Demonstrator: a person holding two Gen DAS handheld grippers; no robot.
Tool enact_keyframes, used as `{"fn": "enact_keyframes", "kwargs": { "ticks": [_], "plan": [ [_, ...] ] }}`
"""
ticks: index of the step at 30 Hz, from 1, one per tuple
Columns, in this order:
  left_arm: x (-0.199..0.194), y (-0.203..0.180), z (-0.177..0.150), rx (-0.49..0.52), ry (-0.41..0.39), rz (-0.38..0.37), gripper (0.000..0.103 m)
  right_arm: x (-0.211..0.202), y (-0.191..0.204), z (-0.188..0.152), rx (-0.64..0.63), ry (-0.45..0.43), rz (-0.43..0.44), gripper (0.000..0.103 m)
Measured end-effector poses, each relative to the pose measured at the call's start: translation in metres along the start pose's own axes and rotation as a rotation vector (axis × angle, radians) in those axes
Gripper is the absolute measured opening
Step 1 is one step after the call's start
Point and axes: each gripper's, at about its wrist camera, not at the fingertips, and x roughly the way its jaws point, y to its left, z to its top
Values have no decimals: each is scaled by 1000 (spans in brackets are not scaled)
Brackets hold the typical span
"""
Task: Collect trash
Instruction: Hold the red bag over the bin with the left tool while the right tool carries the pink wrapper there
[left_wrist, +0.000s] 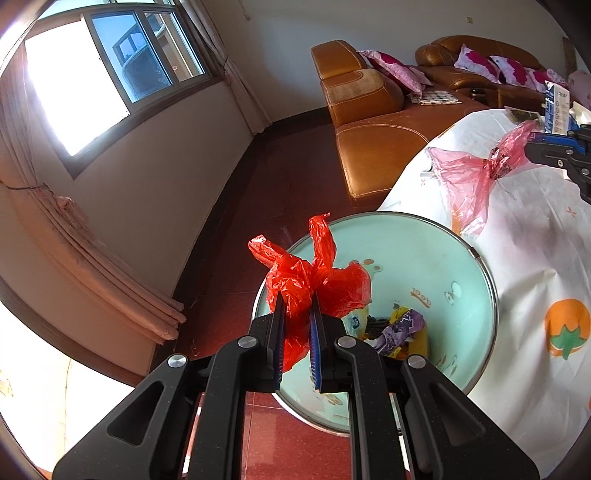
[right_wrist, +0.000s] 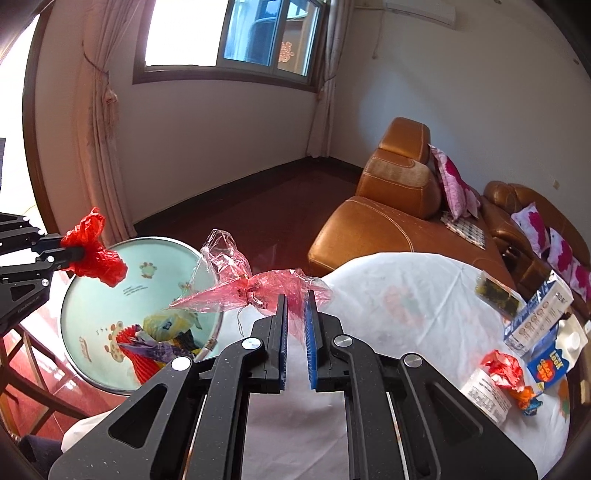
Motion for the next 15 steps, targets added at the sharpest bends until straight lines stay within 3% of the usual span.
{"fn": "enact_keyframes", "kwargs": {
  "ticks": [15],
  "plan": [
    [2,2,3,-8,1,17,11,8,37,1,-88,5,61,9]
  ]
}}
